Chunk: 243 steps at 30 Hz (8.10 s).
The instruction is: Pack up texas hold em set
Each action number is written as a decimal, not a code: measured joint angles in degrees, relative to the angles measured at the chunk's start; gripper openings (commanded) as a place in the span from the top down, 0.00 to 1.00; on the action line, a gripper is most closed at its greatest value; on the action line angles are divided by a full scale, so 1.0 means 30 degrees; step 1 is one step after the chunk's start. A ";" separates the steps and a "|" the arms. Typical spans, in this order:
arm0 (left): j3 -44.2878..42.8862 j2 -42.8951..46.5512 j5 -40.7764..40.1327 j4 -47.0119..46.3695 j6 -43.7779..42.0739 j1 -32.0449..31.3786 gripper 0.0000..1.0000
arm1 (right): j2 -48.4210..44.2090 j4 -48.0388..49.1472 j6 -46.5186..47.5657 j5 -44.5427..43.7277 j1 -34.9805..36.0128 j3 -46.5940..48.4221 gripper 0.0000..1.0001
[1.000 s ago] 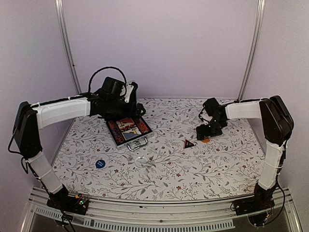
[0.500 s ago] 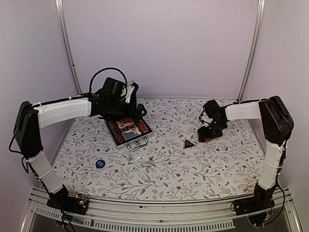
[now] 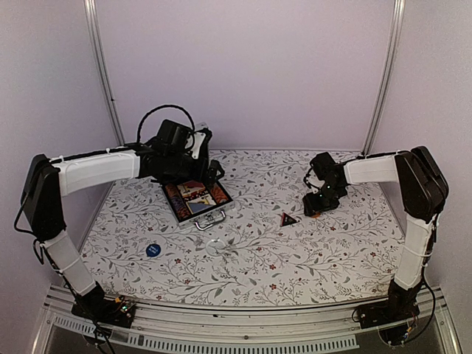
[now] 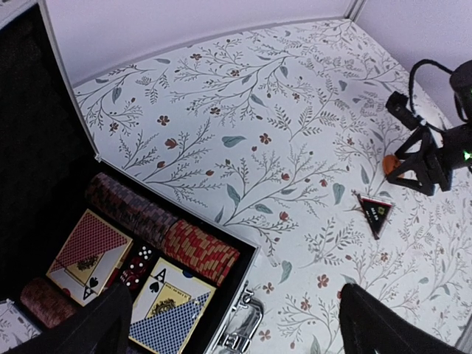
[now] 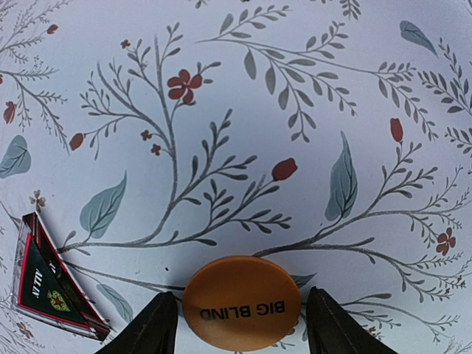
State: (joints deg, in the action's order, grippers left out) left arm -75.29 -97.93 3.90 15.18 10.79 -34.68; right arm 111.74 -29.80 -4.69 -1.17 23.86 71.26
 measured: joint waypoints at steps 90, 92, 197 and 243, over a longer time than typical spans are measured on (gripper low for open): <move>-0.2441 -0.6215 0.0379 0.3162 0.2390 -0.4670 0.08 | -0.3504 -0.0007 -0.0809 0.3439 0.3249 -0.0692 0.13; -0.2922 -0.6768 0.0153 0.3781 0.2251 -0.4816 0.09 | -0.3614 0.0051 -0.0809 0.3417 0.3184 -0.0809 0.12; -0.3708 -0.4699 -0.5901 0.7614 0.0823 0.0962 0.49 | -0.3300 0.0947 -0.0612 0.3512 0.2754 -0.1421 0.10; 0.5595 0.2127 -0.2790 0.3220 0.3585 -0.2208 0.03 | -0.3089 0.1115 -0.0590 0.4087 0.2616 -0.1282 0.09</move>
State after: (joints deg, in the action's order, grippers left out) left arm -58.50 -91.55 -4.47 24.84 21.54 -41.30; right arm 102.48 -26.46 -6.46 11.09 31.70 67.42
